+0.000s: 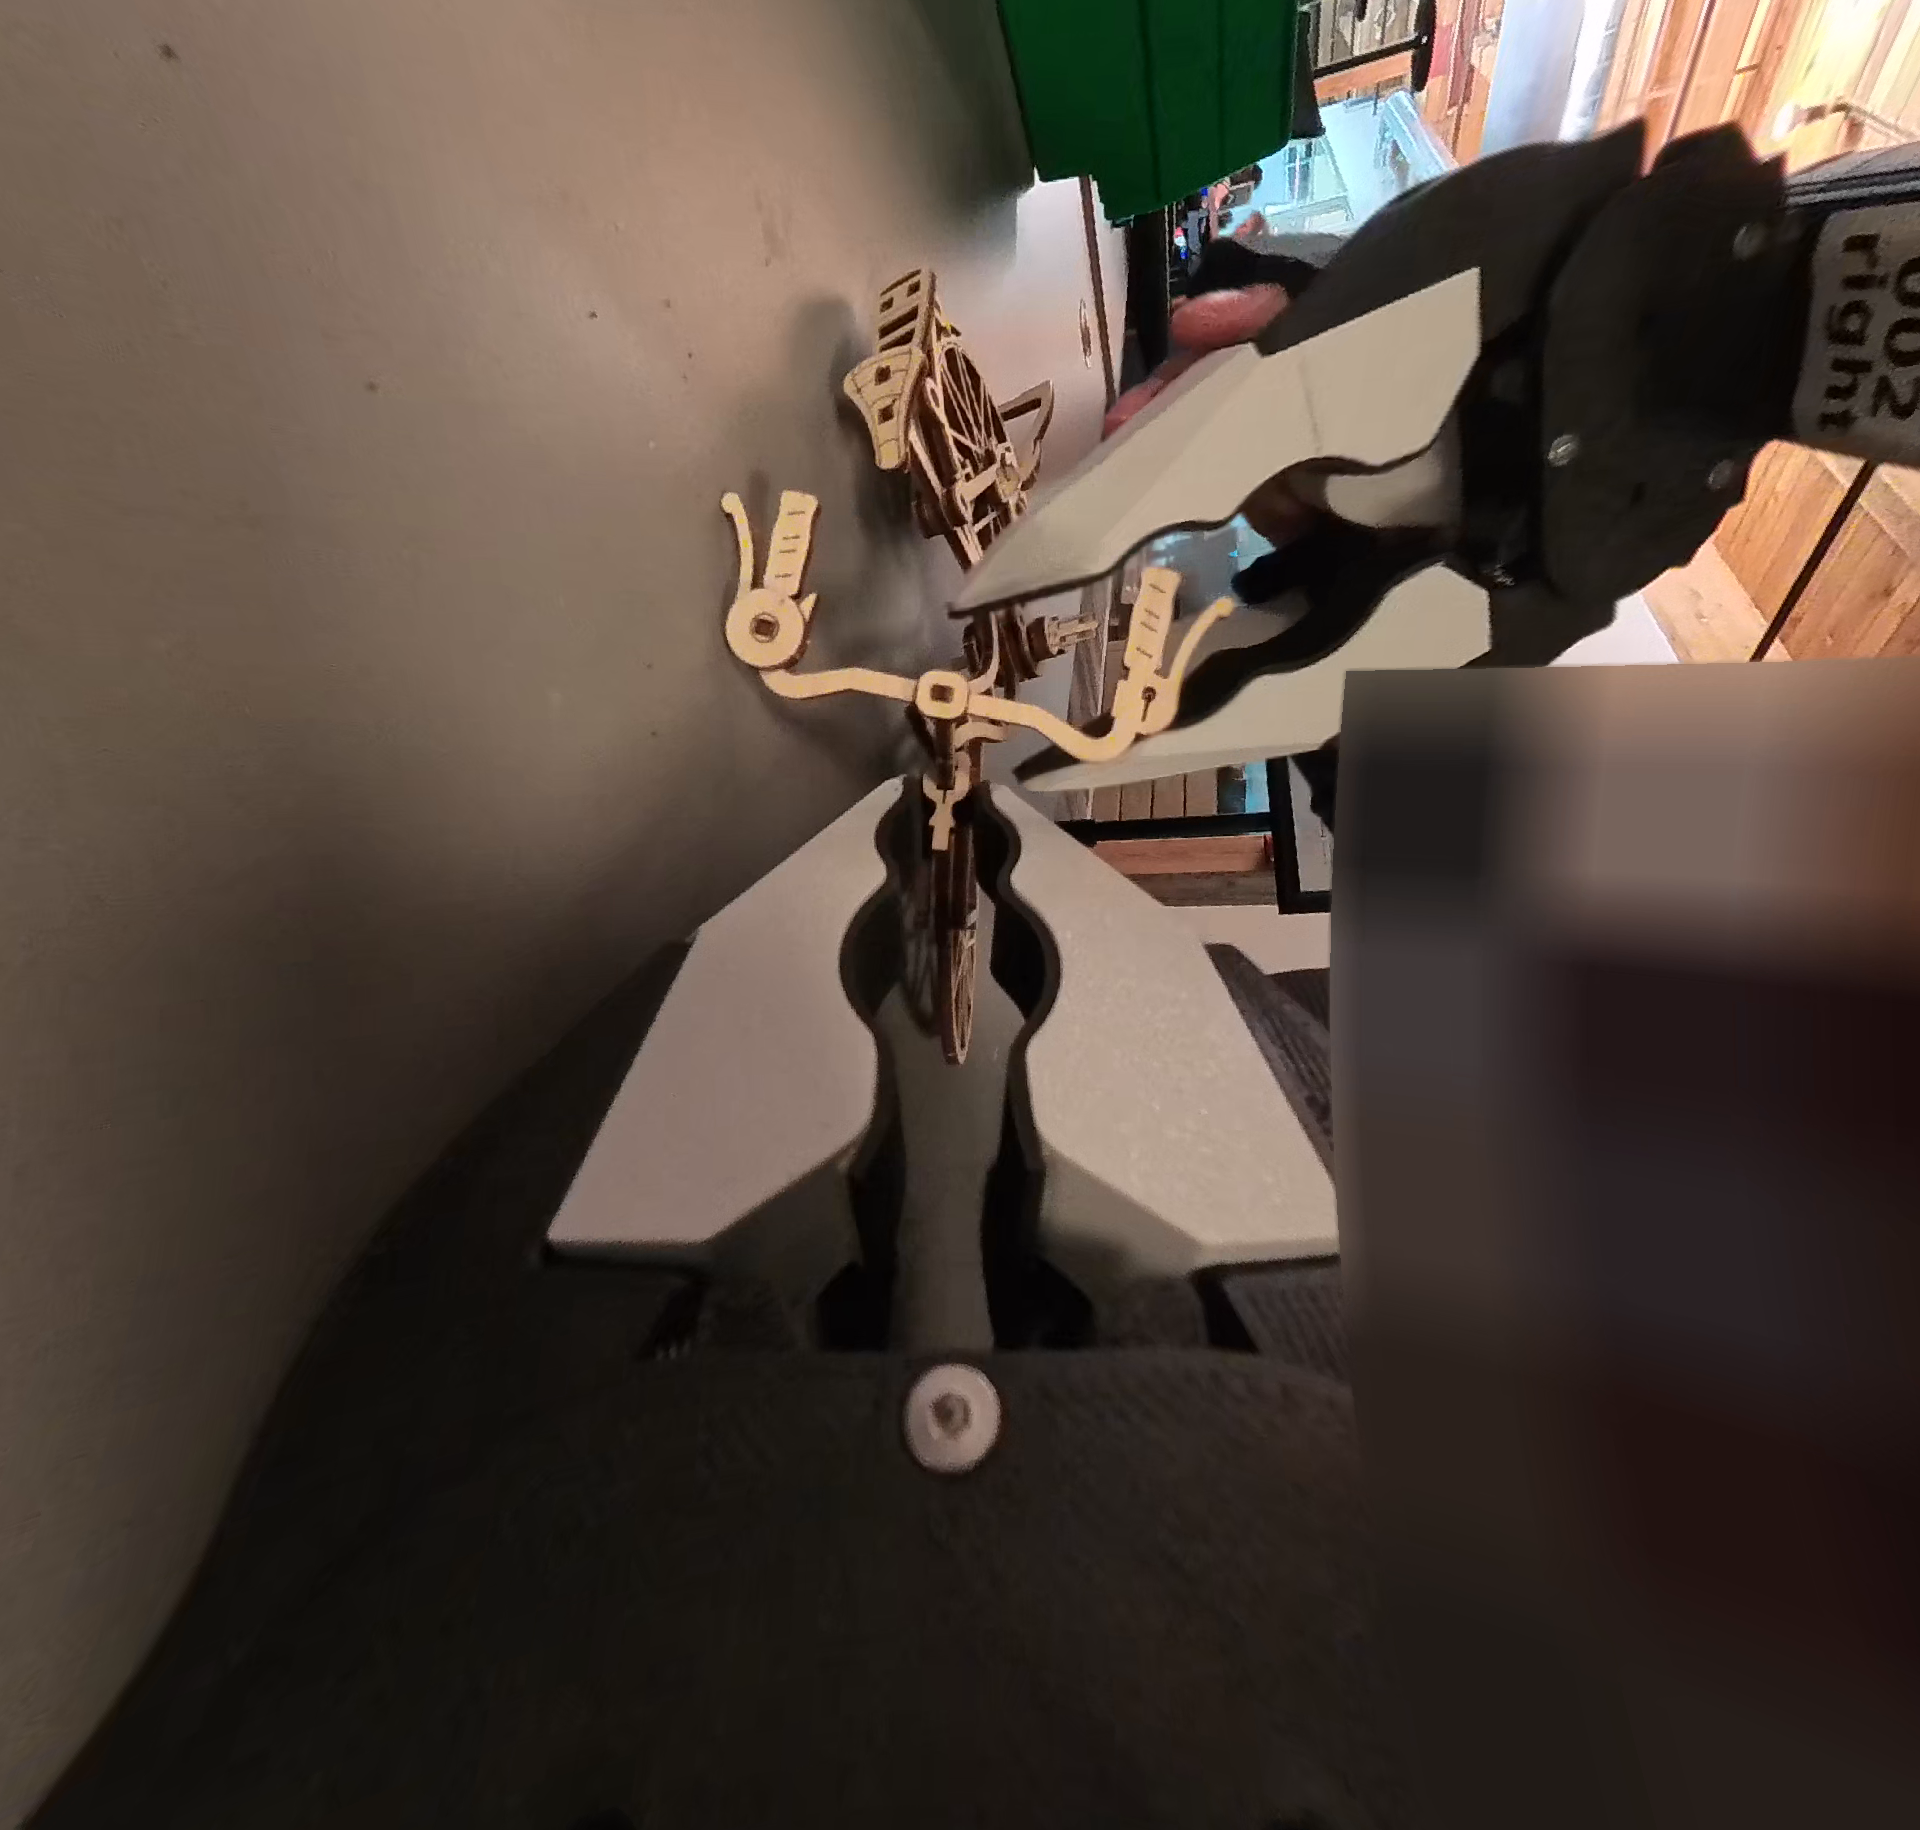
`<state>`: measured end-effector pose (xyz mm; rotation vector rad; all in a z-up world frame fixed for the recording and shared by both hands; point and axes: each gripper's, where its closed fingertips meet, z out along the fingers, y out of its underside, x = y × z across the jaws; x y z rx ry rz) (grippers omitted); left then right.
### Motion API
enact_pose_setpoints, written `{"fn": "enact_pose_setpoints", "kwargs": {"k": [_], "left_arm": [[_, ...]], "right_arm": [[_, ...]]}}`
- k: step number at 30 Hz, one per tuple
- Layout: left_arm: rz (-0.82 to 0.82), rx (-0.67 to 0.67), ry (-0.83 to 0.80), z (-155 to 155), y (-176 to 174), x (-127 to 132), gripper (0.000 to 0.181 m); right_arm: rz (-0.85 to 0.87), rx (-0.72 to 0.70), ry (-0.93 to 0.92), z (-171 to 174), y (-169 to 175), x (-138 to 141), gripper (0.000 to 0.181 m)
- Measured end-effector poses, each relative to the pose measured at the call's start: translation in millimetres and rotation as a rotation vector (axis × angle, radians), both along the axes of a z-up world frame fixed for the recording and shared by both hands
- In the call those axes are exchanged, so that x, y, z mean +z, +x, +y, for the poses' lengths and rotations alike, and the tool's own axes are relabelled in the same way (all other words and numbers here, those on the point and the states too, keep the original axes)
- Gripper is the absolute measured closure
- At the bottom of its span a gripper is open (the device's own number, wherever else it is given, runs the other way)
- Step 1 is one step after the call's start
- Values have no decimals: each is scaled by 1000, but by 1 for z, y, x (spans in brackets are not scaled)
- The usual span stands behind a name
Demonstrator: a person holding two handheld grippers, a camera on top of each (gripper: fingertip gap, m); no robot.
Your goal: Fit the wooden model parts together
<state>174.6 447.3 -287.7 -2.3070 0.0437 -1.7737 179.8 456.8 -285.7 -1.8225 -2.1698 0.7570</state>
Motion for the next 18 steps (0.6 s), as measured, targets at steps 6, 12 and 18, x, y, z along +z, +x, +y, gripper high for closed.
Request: {"fn": "enact_pose_setpoints", "kwargs": {"k": [6,12,18], "left_arm": [[0,-3,0,0,0,0,173],[13,-1,30,0,0,0,173],[20,-1,55,0,1,1,173]], "right_arm": [[-45,1,-23,-2,-1,-11,158],[19,20,28,-5,-1,-9,167],[95,91,228,4,-2,-10,170]]}}
